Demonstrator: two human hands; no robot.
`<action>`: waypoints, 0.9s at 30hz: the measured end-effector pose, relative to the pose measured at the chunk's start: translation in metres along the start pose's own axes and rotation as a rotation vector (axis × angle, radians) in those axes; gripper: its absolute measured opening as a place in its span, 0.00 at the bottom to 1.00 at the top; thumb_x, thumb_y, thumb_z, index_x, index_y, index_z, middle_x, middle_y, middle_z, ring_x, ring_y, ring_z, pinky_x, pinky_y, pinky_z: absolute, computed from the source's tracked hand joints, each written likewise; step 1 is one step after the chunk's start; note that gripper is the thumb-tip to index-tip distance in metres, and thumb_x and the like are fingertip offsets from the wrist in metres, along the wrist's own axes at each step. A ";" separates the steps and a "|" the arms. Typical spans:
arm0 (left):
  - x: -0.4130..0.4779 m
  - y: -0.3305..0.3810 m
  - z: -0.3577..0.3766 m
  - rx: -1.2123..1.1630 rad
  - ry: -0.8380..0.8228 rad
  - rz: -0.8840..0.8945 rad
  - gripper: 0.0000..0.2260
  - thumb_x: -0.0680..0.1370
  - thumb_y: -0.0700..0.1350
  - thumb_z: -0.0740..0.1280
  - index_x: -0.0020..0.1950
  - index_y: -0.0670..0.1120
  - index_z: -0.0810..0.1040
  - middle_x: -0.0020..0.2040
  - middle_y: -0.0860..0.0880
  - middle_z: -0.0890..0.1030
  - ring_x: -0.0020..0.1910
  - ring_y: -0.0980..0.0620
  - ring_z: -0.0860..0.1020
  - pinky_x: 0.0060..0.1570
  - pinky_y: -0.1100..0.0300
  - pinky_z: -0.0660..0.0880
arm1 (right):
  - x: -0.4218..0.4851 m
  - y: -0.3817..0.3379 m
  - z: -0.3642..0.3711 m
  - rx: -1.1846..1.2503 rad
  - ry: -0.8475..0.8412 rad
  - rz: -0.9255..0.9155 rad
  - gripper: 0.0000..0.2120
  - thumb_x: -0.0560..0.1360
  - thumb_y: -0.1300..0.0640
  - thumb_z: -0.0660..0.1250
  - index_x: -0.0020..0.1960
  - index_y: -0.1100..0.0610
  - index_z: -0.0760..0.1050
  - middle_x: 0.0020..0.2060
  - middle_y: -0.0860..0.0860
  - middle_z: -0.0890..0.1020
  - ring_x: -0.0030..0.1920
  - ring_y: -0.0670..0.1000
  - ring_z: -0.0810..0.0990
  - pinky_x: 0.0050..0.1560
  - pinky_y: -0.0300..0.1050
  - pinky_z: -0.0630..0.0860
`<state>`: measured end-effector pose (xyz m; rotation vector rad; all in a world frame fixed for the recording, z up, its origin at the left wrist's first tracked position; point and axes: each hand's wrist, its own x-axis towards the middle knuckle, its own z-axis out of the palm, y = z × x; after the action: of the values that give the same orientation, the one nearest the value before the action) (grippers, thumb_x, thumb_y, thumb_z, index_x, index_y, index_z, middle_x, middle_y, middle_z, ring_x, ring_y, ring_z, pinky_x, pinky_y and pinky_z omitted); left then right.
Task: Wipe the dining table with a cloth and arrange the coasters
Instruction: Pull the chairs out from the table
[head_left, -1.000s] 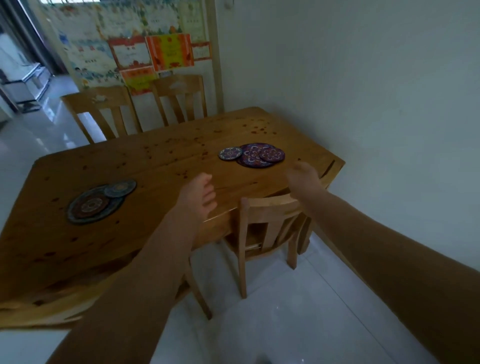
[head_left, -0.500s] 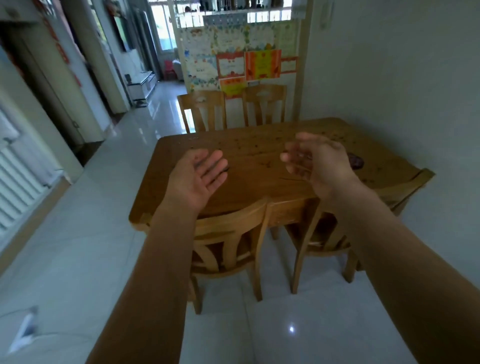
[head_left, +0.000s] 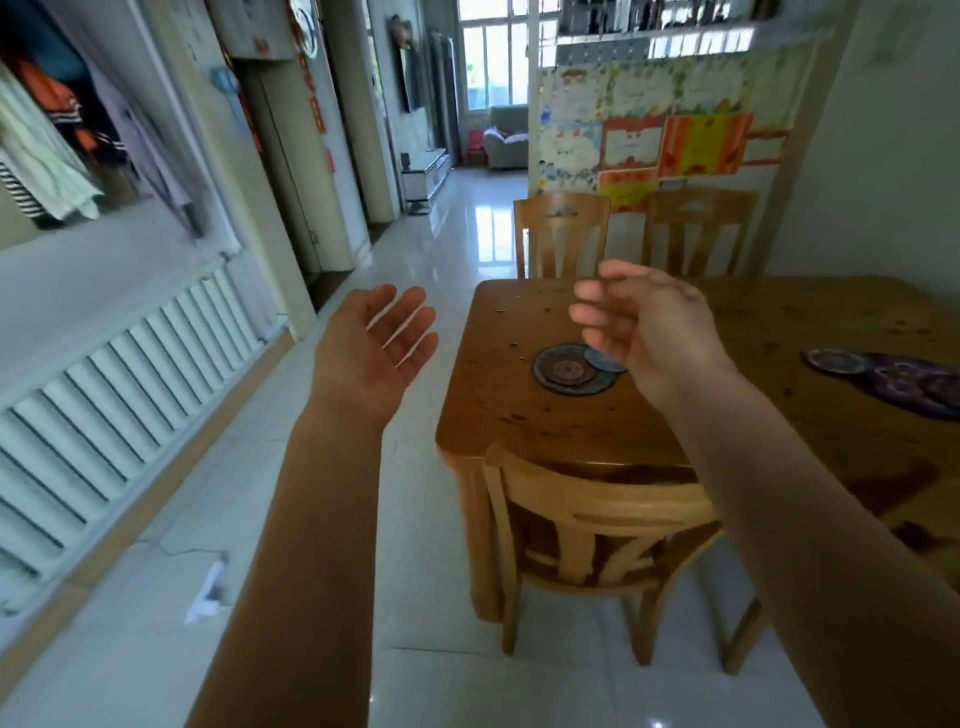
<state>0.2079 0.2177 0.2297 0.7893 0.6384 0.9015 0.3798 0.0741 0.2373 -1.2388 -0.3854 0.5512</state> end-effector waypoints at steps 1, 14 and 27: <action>0.012 0.011 -0.010 0.005 0.007 0.000 0.12 0.81 0.46 0.61 0.61 0.46 0.77 0.50 0.48 0.86 0.45 0.50 0.85 0.41 0.57 0.80 | 0.008 0.005 0.019 0.003 -0.006 0.001 0.09 0.80 0.61 0.60 0.56 0.54 0.78 0.45 0.52 0.87 0.44 0.51 0.86 0.41 0.42 0.81; 0.167 0.137 -0.131 0.027 0.061 0.004 0.10 0.81 0.45 0.61 0.59 0.45 0.78 0.51 0.47 0.86 0.49 0.49 0.84 0.46 0.55 0.79 | 0.099 0.071 0.239 0.082 -0.065 0.068 0.09 0.81 0.60 0.59 0.56 0.54 0.77 0.49 0.54 0.86 0.43 0.51 0.85 0.46 0.46 0.79; 0.375 0.197 -0.170 0.024 0.048 0.019 0.07 0.79 0.44 0.62 0.53 0.47 0.79 0.51 0.49 0.85 0.49 0.51 0.82 0.47 0.56 0.78 | 0.271 0.115 0.380 0.159 -0.095 0.019 0.11 0.81 0.61 0.58 0.56 0.54 0.77 0.46 0.51 0.86 0.41 0.48 0.85 0.39 0.42 0.77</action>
<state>0.1718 0.6730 0.2371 0.7976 0.6862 0.9336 0.3656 0.5543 0.2316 -1.0674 -0.4023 0.6467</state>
